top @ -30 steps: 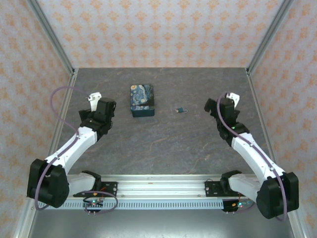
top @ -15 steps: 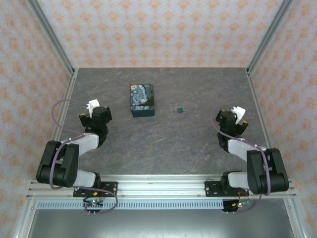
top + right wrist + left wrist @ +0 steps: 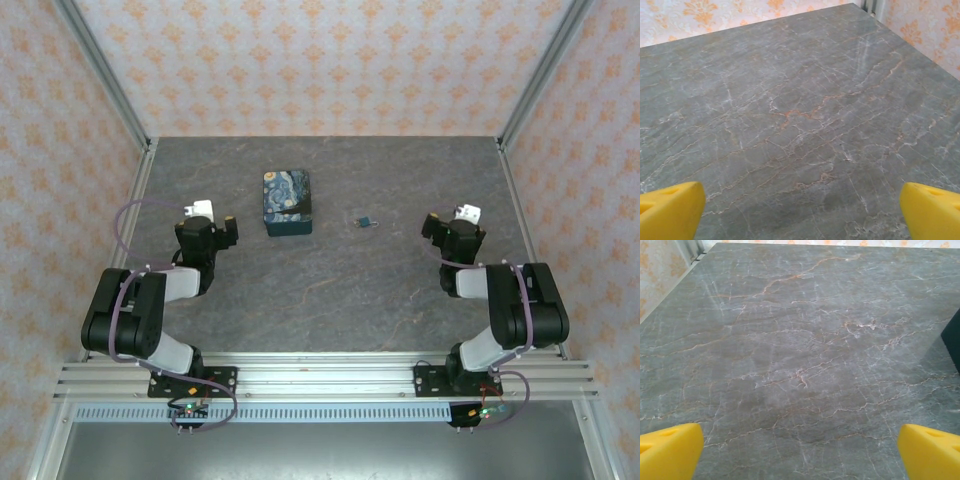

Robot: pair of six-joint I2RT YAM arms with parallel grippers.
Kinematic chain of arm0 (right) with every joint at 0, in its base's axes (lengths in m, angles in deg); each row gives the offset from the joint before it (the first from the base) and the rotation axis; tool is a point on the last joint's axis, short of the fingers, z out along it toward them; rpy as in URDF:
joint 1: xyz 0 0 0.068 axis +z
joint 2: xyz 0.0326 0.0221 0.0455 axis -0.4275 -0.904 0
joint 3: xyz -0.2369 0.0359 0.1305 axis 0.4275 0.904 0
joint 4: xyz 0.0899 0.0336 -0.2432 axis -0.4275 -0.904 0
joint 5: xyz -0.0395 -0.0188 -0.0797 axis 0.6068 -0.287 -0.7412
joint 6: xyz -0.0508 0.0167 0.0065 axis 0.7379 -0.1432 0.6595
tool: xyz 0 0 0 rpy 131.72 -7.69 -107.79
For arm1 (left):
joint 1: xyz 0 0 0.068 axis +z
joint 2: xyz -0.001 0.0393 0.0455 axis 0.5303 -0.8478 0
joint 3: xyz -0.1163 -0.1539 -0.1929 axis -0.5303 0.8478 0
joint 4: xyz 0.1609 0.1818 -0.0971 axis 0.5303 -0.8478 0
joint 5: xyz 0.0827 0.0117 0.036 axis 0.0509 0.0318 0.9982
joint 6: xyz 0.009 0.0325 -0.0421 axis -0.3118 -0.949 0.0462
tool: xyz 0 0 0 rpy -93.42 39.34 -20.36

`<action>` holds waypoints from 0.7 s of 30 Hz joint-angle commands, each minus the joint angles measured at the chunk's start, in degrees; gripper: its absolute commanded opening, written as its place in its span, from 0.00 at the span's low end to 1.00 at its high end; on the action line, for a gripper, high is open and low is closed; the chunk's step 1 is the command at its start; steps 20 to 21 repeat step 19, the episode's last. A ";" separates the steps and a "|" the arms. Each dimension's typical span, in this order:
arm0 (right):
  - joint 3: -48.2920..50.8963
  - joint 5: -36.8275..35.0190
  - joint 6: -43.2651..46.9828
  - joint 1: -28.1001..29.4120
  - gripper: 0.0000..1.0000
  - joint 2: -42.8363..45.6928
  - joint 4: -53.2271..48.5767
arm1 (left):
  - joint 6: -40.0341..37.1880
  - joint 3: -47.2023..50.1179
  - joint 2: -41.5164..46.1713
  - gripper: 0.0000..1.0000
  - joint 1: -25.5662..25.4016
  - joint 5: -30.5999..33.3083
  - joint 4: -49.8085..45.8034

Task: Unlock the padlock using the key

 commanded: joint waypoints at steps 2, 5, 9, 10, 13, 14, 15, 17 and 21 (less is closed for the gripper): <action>0.82 -1.40 -0.10 -0.14 0.99 0.92 1.12 | -1.63 0.62 0.00 1.00 -0.04 -1.55 3.10; 1.37 -2.78 -0.71 -0.15 0.99 0.83 2.12 | -1.61 0.62 0.00 1.00 -0.07 -1.57 3.06; 0.96 -2.16 -0.35 -0.13 0.99 0.65 1.81 | -1.59 0.62 -0.07 1.00 -0.08 -1.55 3.03; 0.96 -1.92 -0.24 -0.15 0.99 0.67 1.76 | -1.59 0.62 -0.09 1.00 -0.06 -1.55 3.02; -0.34 -0.38 0.72 0.01 0.99 0.12 -0.16 | -1.59 0.49 -0.09 1.00 -0.07 -1.55 2.92; -0.61 -0.31 0.79 -0.04 0.99 -0.03 -0.46 | -1.61 0.45 -0.12 1.00 -0.06 -1.55 2.85; -0.53 -0.31 0.71 -0.02 0.99 0.03 -0.38 | -1.59 0.42 -0.13 1.00 -0.08 -1.58 2.86; -0.17 -0.23 0.77 -0.02 0.99 0.28 0.11 | -1.75 0.49 -0.09 1.00 -0.14 -1.48 2.92; 0.15 -0.02 0.81 -0.04 0.99 0.47 0.49 | -1.79 0.79 -0.09 1.00 -0.24 -1.22 3.34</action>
